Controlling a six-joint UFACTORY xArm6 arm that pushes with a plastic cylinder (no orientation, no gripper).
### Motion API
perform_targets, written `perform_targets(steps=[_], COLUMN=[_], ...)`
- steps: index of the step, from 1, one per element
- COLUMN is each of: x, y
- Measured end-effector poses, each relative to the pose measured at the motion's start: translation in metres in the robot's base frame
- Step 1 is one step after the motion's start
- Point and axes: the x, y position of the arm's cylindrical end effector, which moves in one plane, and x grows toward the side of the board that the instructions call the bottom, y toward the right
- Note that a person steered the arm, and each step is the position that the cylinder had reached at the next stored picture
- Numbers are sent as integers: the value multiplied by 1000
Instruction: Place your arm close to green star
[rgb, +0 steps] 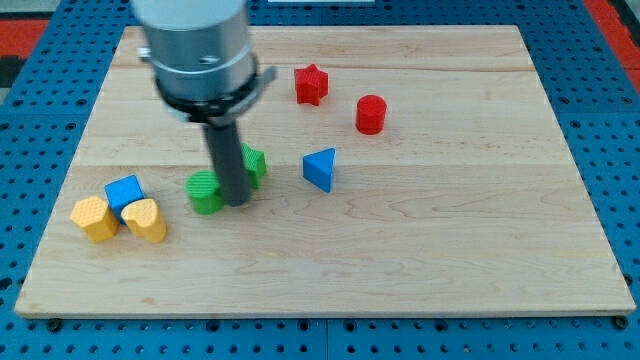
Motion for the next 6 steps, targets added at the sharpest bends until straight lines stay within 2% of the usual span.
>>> perform_targets(steps=[1,3,6], x=[0,-1,-89], y=[-50,-42,-7])
